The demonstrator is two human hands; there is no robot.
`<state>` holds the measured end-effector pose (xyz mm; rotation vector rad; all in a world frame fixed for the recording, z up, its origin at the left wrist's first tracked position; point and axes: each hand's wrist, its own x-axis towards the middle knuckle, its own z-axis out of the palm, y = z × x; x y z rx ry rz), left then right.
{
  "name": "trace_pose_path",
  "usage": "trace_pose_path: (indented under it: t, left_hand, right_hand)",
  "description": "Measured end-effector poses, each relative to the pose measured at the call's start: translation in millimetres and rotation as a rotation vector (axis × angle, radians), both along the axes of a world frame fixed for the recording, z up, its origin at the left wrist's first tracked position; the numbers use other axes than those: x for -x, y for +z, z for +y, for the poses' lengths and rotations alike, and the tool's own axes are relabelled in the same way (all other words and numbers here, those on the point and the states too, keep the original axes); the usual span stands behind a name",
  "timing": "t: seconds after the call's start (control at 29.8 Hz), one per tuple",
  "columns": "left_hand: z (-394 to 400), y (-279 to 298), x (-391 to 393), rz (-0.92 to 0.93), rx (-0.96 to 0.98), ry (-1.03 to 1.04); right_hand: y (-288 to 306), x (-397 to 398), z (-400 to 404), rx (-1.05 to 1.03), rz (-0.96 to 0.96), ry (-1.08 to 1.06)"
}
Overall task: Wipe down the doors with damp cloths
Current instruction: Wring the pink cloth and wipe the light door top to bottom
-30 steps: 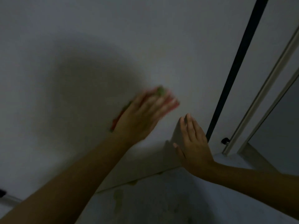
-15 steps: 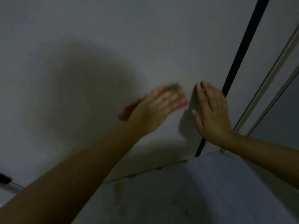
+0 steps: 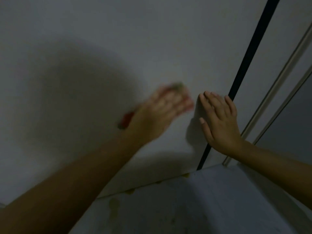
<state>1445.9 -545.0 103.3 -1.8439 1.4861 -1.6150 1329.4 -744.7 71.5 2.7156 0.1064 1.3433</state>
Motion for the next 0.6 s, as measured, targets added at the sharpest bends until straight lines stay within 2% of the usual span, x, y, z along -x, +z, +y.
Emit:
trace_pose_path:
  t: [0.07, 0.13, 0.27, 0.44, 0.5, 0.6]
  left_hand:
    - [5.1, -36.3, 14.8, 0.006, -0.357, 0.126]
    - [14.5, -48.5, 16.9, 0.078, -0.403, 0.178]
    - [47.3, -18.6, -2.0, 0.099, -0.139, 0.142]
    - [76.9, 37.5, -20.3, 0.132, 0.408, 0.08]
    - [75.4, 41.9, -20.8, 0.148, 0.448, 0.083]
    - [81.1, 25.0, -16.1, 0.156, 0.302, 0.134]
  right_hand:
    - [-0.9, -0.7, 4.5, -0.017, -0.004, -0.005]
    - [-0.2, -1.4, 9.6, -0.028, -0.011, -0.019]
    - [6.9, -7.1, 22.9, 0.067, -0.043, 0.02]
    - [23.5, -28.1, 43.8, 0.146, -0.152, 0.087]
    - [35.0, -40.2, 55.7, 0.137, -0.217, 0.094]
    - [57.8, -56.5, 78.5, 0.084, -0.278, 0.101]
